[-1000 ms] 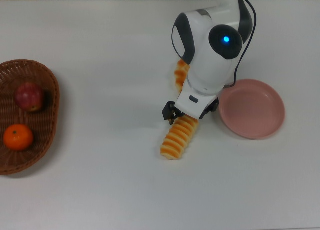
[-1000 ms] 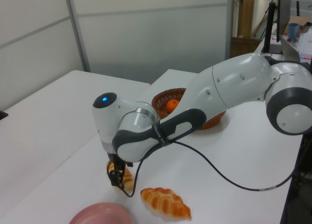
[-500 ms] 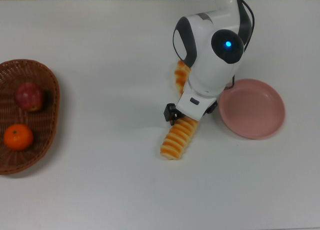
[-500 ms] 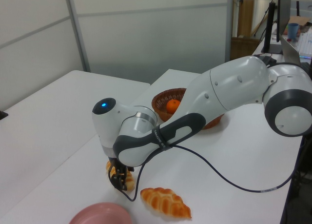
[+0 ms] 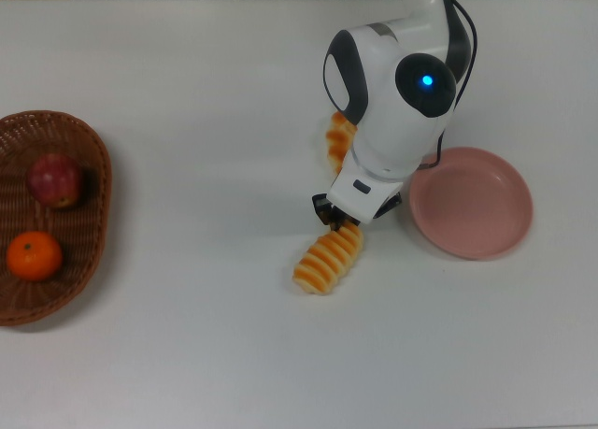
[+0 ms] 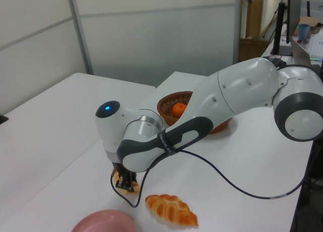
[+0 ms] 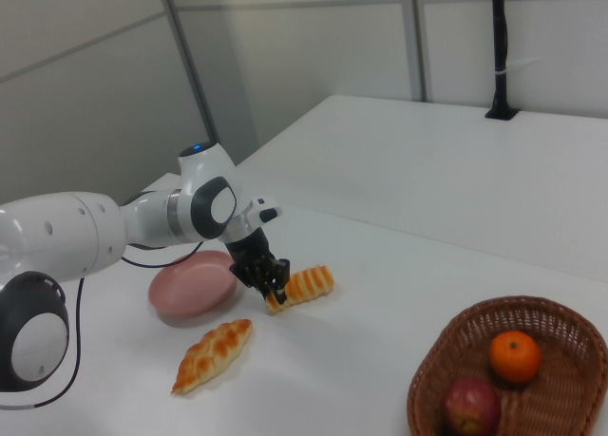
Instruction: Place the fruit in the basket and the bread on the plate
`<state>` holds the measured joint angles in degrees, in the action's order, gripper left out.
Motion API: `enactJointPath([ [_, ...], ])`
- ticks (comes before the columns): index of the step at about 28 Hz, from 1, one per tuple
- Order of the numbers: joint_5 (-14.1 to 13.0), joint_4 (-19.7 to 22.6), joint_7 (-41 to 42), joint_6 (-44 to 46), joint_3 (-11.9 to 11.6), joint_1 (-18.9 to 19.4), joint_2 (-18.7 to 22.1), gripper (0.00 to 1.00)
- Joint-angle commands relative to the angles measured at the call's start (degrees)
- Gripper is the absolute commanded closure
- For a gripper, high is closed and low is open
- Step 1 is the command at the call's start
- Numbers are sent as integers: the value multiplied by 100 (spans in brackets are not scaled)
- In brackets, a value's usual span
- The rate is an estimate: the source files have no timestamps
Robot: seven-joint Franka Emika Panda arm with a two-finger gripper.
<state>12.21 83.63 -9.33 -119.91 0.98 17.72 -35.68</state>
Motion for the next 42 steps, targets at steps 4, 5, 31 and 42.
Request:
enactJointPath([
  [4,36,48,-166,65,-107,-163,202,100],
  [5,27,48,-166,56,-107,-224,245,100],
  [31,-562,-180,-166,38,-107,-3204,835,100],
  [42,-570,-189,-157,29,-11,-2670,870,100],
])
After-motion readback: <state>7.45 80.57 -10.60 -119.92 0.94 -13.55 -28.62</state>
